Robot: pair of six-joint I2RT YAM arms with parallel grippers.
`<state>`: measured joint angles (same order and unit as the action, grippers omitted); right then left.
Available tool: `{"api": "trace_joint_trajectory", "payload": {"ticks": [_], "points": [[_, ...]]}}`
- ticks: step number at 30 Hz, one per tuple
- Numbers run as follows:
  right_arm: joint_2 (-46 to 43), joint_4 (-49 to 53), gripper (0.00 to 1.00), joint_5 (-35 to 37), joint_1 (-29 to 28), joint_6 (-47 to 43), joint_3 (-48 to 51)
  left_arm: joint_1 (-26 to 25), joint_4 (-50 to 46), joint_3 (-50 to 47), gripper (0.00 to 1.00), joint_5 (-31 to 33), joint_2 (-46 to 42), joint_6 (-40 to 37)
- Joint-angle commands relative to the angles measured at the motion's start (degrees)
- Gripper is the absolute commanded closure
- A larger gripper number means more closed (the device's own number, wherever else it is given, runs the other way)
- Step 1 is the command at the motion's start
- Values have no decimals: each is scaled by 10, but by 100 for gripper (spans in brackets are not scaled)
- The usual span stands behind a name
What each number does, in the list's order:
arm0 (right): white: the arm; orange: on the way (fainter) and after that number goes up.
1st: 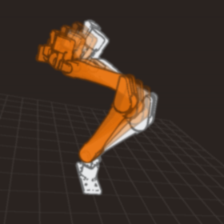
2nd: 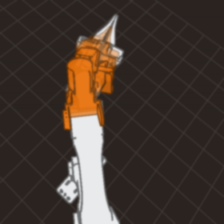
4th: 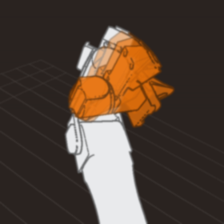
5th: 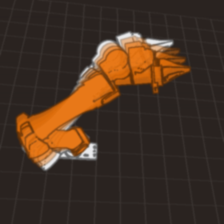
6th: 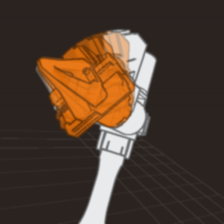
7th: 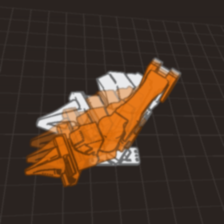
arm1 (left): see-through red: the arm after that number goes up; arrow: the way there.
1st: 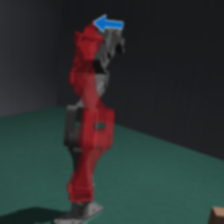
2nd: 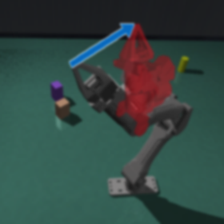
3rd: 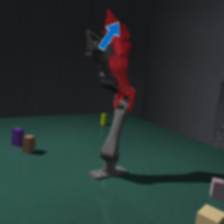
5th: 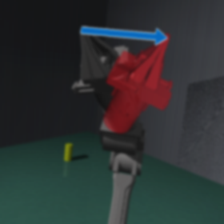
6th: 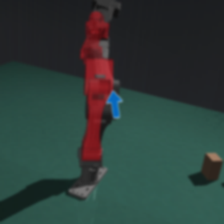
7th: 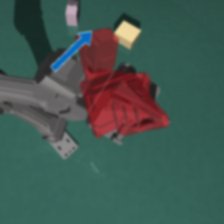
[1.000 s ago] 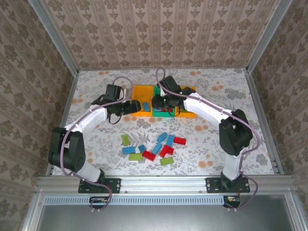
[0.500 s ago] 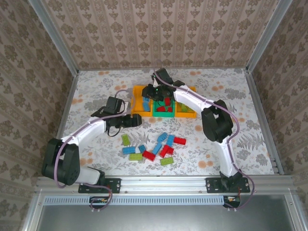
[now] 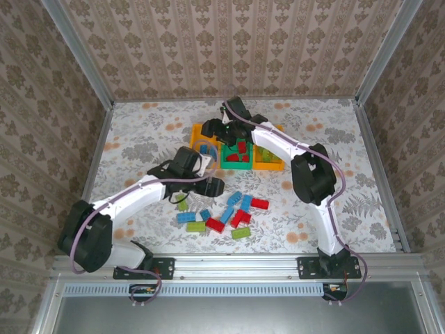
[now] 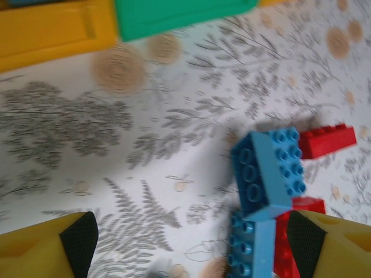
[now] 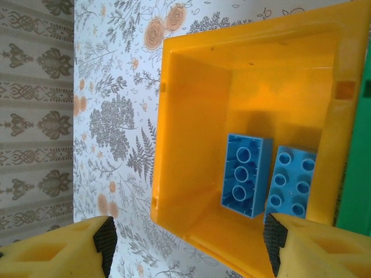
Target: Sort the legos into containers by color
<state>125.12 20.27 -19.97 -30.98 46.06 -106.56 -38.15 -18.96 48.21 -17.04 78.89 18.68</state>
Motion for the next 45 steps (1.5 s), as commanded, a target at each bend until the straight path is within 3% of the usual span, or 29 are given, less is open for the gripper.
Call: {"api": "trace_joint_trajectory", "payload": {"ticks": [1, 9, 17, 28, 36, 45], "points": [[-74, -7, 29, 4, 10, -10, 43, -31, 5, 26, 12, -16, 33, -38], [-210, -47, 28, 29, 74, -5, 240, -78, 8, 50, 14, -11, 89, -58], [-316, -32, 26, 56, 134, -26, 366, -113, -10, 85, 17, 2, 139, -65], [-390, -16, 25, 63, 184, -36, 445, -122, -27, 104, 40, 20, 192, -76], [-404, 17, 25, 78, 185, -61, 462, -123, -30, 118, 67, 37, 186, -78], [-445, 101, 25, 115, 165, -195, 494, -111, -22, 126, 77, 39, 157, -77]]}}
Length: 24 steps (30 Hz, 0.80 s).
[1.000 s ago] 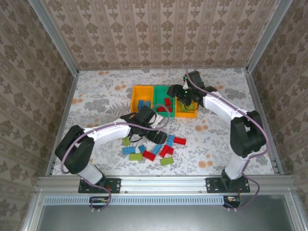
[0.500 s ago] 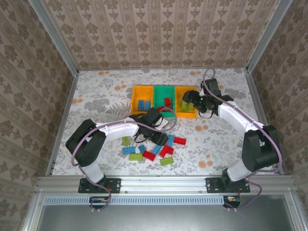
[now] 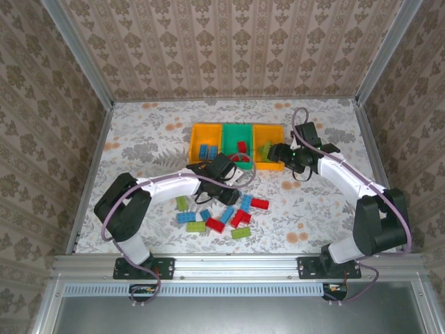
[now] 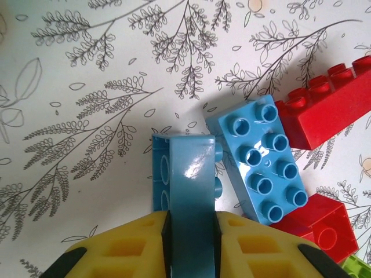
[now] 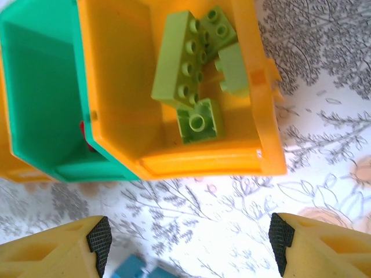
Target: Sort the legos into containers by color
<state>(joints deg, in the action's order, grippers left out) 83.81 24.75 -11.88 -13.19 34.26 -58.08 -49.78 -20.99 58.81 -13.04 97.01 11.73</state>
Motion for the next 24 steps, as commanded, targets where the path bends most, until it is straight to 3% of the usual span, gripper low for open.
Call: {"api": "trace_joint_trajectory", "payload": {"ticks": [1, 8, 14, 18, 24], "points": [[-36, 76, 25, 43, -17, -95, 11, 8, -2, 21, 77, -3, -24, -8], [-82, 144, 24, 107, -46, -167, 34, 38, 1, 30, 79, -6, -44, -6], [-101, 132, 24, 72, -54, -167, 54, 38, -43, 62, 55, 6, -29, -37], [-102, 136, 24, 70, -95, -184, 55, 33, -40, 49, 37, 22, -23, -23], [-78, 149, 23, 128, -138, -182, 53, 29, -53, 47, 29, 18, -8, -22]]}}
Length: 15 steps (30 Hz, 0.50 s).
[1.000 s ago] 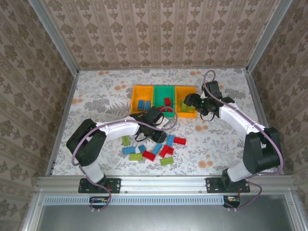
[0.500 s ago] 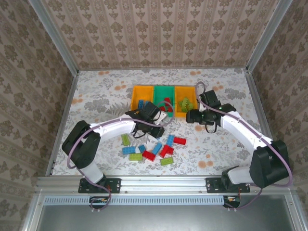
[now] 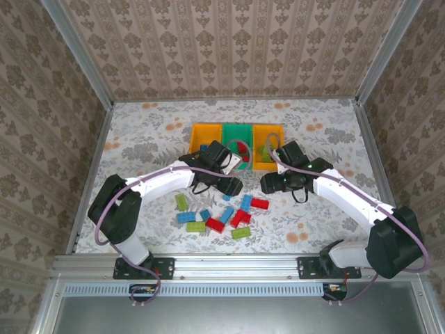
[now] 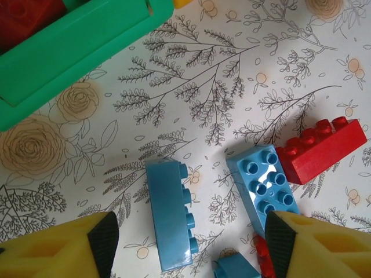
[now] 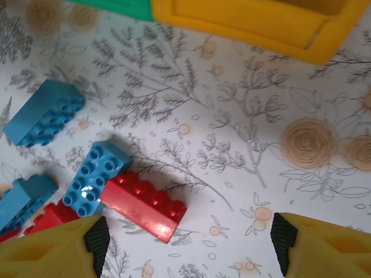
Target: Sort the legos into containers by color
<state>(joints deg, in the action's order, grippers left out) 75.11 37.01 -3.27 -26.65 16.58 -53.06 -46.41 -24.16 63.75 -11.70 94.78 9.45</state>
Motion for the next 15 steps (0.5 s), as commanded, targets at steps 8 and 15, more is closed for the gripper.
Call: {"api": "trace_joint_trajectory", "payload": {"ticks": [8, 15], "points": [[-8, 6, 19, 80, -1, 32, 4, -17, -32, 13, 33, 13, 64, -4], [-45, 12, 17, 93, 13, 37, 9, -17, -49, 36, 51, 28, 104, -11]]}}
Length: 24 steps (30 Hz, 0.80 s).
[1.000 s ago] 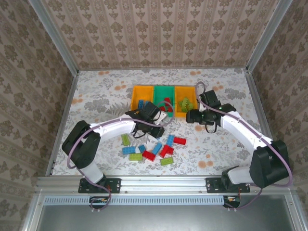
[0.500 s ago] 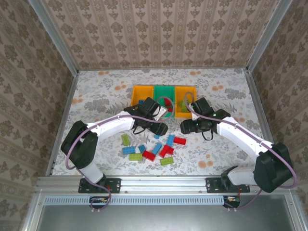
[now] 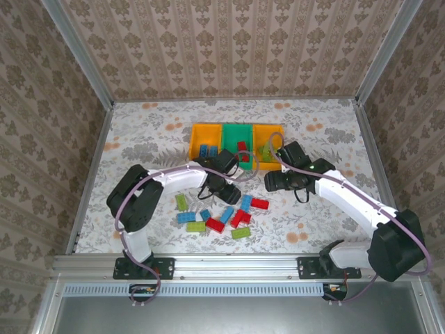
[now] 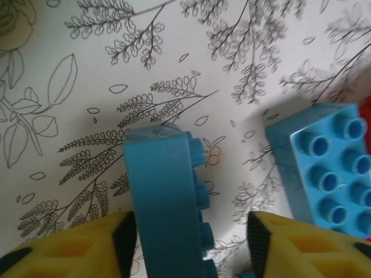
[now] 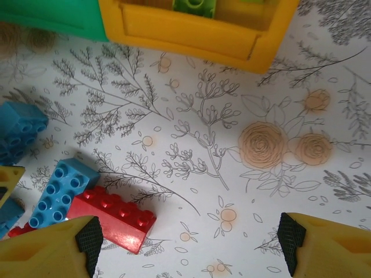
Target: Sort the legos into containers by color
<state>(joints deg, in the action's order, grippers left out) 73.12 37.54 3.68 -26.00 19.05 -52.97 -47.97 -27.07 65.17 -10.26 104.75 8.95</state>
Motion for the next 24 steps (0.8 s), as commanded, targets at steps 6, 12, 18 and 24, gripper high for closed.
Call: {"api": "trace_joint_trajectory", "payload": {"ticks": [6, 12, 18, 24], "points": [[-53, 0, 17, 19, 14, 21, 28, 1, -17, 27, 74, 33, -7, -5], [-41, 4, 17, 4, -3, 6, 41, 30, -5, 32, 78, 46, -67, 0], [-11, 13, 18, -19, -27, -20, 41, 119, 11, 65, 77, 44, -124, 4], [59, 67, 18, -16, -75, -74, -1, 200, -35, 168, 77, 7, -37, 21]]}}
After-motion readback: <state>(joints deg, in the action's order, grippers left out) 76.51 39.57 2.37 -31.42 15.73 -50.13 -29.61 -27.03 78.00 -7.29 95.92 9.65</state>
